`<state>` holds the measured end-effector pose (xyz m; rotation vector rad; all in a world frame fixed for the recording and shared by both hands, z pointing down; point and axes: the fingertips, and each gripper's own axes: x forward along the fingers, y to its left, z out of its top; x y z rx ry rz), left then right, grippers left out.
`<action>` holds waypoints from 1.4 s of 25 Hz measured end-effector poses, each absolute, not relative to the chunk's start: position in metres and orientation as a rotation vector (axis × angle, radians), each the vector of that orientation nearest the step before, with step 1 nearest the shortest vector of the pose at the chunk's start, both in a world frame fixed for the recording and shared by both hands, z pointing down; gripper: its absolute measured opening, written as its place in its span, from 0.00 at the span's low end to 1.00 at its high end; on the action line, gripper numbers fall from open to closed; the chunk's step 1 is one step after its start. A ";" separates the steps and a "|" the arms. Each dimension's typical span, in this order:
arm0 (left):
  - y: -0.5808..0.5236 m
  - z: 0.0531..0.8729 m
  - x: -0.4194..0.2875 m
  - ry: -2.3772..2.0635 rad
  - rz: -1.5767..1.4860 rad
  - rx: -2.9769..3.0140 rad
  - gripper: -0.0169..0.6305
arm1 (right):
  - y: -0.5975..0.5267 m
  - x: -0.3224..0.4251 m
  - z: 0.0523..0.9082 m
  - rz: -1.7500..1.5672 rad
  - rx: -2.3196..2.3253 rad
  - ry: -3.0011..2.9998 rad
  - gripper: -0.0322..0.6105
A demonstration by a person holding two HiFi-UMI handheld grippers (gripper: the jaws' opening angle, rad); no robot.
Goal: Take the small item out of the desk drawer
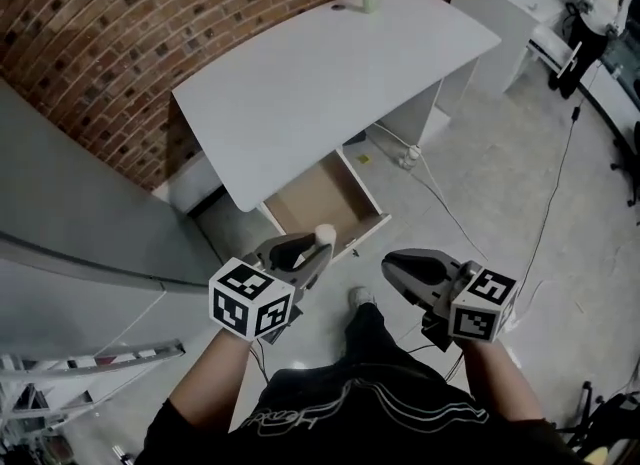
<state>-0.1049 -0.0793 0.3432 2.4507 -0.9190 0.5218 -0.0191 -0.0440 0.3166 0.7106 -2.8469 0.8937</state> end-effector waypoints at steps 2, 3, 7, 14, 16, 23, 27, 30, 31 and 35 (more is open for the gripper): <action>-0.066 0.319 -0.109 -0.929 0.476 2.484 0.22 | -0.035 -0.026 0.302 0.838 0.704 -2.860 0.15; -0.059 0.308 -0.111 -0.934 0.453 2.492 0.22 | -0.029 -0.030 0.296 0.812 0.703 -2.864 0.15; -0.030 0.270 -0.119 -0.944 0.346 2.520 0.23 | -0.006 -0.039 0.274 0.739 0.705 -2.877 0.15; 0.017 0.232 -0.118 -0.929 0.196 2.522 0.23 | 0.026 -0.047 0.238 0.636 0.688 -2.912 0.15; 0.026 0.225 -0.115 -0.916 0.173 2.531 0.23 | 0.029 -0.048 0.228 0.620 0.687 -2.934 0.15; 0.037 0.201 -0.116 -0.904 0.133 2.572 0.23 | 0.033 -0.049 0.217 0.619 0.706 -2.990 0.14; 0.035 0.197 -0.114 -0.900 0.119 2.580 0.23 | 0.033 -0.051 0.214 0.608 0.698 -2.994 0.14; 0.036 0.198 -0.111 -0.882 0.109 2.585 0.23 | 0.030 -0.049 0.213 0.621 0.696 -2.999 0.14; 0.036 0.198 -0.110 -0.880 0.112 2.586 0.23 | 0.030 -0.049 0.214 0.620 0.697 -2.999 0.14; 0.032 0.199 -0.112 -0.886 0.124 2.586 0.23 | 0.028 -0.051 0.215 0.615 0.696 -2.991 0.14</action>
